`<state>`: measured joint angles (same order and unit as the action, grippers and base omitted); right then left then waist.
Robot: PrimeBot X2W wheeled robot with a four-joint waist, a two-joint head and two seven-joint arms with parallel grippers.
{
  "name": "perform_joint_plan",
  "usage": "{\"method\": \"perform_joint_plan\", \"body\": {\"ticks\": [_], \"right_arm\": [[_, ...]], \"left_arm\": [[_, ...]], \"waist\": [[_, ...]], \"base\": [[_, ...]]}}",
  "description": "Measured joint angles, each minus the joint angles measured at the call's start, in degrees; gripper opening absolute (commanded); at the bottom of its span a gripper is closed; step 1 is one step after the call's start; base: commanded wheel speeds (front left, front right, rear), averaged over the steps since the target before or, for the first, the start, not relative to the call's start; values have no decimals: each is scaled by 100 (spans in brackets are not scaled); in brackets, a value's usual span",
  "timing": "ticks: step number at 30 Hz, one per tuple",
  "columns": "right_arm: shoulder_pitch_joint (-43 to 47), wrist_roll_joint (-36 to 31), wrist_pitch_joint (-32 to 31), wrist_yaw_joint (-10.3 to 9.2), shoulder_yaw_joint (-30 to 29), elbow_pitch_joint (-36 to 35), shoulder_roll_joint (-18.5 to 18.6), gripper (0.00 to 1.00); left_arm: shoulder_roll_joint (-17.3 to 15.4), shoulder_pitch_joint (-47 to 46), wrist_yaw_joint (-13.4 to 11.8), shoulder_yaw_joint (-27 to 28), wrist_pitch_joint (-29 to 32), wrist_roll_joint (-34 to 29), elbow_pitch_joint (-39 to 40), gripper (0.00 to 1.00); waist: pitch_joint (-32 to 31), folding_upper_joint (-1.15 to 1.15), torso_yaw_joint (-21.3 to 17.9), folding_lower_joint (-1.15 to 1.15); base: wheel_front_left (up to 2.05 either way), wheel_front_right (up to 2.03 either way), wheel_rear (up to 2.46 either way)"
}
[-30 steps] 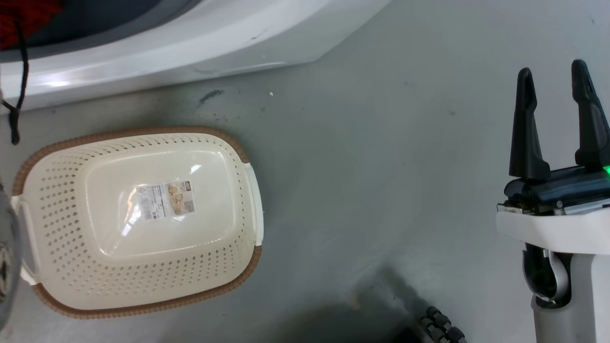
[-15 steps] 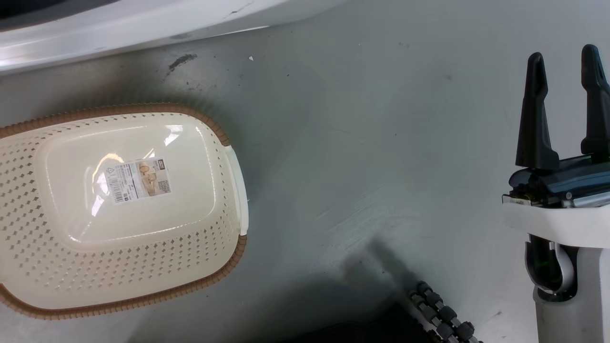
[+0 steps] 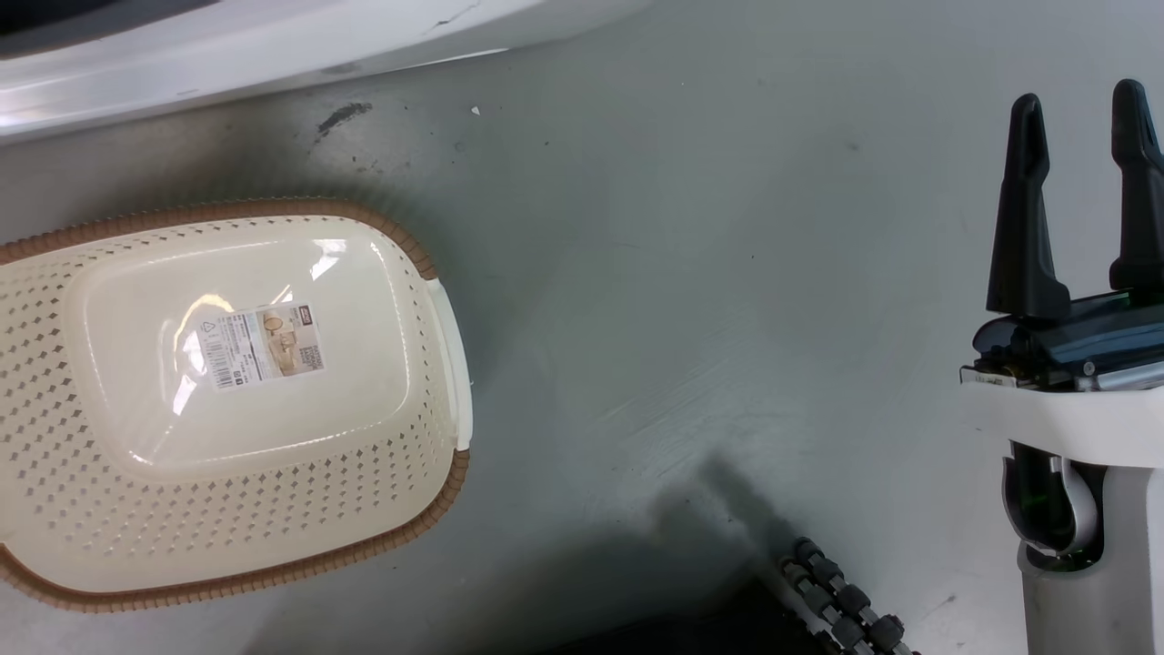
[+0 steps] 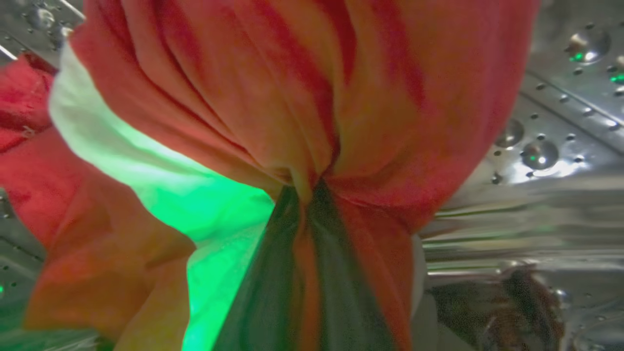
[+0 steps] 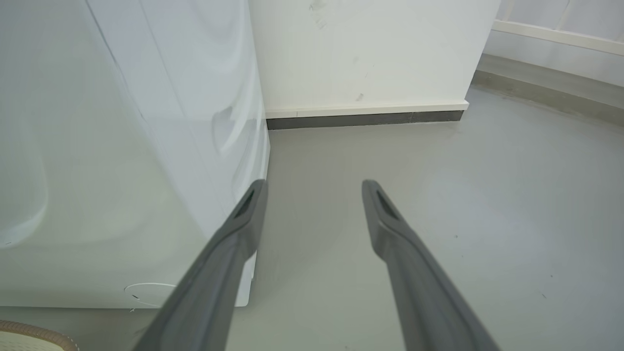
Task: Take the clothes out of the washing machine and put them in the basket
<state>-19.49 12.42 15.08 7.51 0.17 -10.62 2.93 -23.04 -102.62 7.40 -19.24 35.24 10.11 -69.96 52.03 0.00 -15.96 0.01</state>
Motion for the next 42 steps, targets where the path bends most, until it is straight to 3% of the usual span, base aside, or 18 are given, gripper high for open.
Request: {"method": "perform_joint_plan", "body": {"ticks": [4,5,9,28,33,42], "right_arm": [[-23,-40,0,0,10,14,-1,100],[6,-109,0,0,2,30,0,100],[111,-246,0,0,4,79,0,100],[901,-889,0,0,193,415,-2,100],[1210,-1001,0,0,216,522,-2,100],[1702,-1124,0,0,312,658,-2,100]], "left_arm": [[-99,250,1,-156,-482,168,118,0],[-163,554,1,-281,-998,353,230,0],[-216,990,1,-447,-1729,661,374,0],[84,3581,2,-1318,-4577,1957,771,0],[224,4298,-10,-1350,-4949,2046,945,0],[343,5943,-434,-1154,-5023,1957,2332,0]], "waist": [[-116,0,11,0],[-279,0,35,0],[-568,0,95,0],[-2388,0,709,-1],[-2936,0,876,-2],[-3891,0,1151,-3]], "base": [[0,0,0],[0,0,0],[0,0,0],[0,0,0],[0,0,0],[0,0,0]]}}
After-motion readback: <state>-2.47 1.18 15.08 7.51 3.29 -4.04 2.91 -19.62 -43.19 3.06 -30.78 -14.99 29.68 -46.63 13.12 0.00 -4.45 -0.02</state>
